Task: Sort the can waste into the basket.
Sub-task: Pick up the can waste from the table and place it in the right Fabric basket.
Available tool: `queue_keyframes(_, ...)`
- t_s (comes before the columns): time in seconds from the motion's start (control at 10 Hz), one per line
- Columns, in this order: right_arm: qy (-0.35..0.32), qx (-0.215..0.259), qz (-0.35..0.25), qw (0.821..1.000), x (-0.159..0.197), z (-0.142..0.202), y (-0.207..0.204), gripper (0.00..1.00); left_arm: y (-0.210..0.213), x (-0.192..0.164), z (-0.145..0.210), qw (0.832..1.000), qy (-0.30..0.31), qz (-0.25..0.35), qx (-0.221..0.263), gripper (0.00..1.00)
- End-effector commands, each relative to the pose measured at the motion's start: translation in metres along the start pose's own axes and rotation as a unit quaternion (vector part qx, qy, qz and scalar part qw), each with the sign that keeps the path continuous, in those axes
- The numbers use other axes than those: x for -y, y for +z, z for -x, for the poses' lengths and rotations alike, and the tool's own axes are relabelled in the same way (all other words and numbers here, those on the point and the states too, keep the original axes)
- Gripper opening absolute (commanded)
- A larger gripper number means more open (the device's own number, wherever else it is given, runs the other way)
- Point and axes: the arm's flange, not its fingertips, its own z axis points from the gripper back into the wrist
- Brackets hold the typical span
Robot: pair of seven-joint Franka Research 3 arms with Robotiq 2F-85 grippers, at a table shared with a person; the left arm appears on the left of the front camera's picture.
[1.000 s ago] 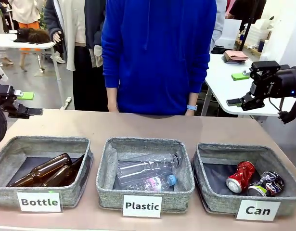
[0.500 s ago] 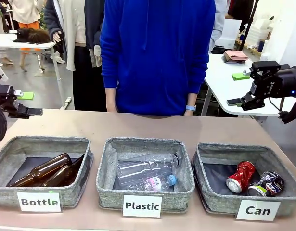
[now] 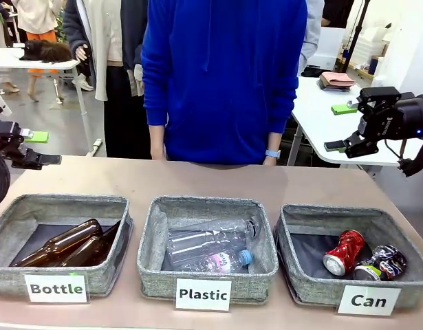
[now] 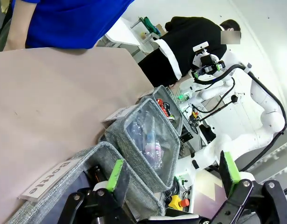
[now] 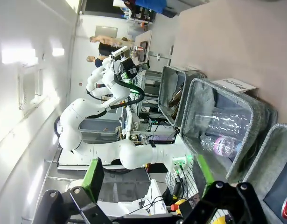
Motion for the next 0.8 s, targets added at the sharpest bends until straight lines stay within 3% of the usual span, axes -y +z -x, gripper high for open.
queue_keyframes(0.0, -0.002, 0.000, 0.008, 1.000, -0.0019, -0.0017, 0.0012, 1.00, 0.0005, 0.0007, -0.0006, 1.000, 0.000, 0.002, 0.006, 1.00)
queue_keyframes(0.7, -0.002, 0.000, 0.008, 1.000, -0.0019, -0.0017, 0.0012, 1.00, 0.0005, 0.0007, -0.0006, 1.000, 0.000, 0.002, 0.006, 1.00)
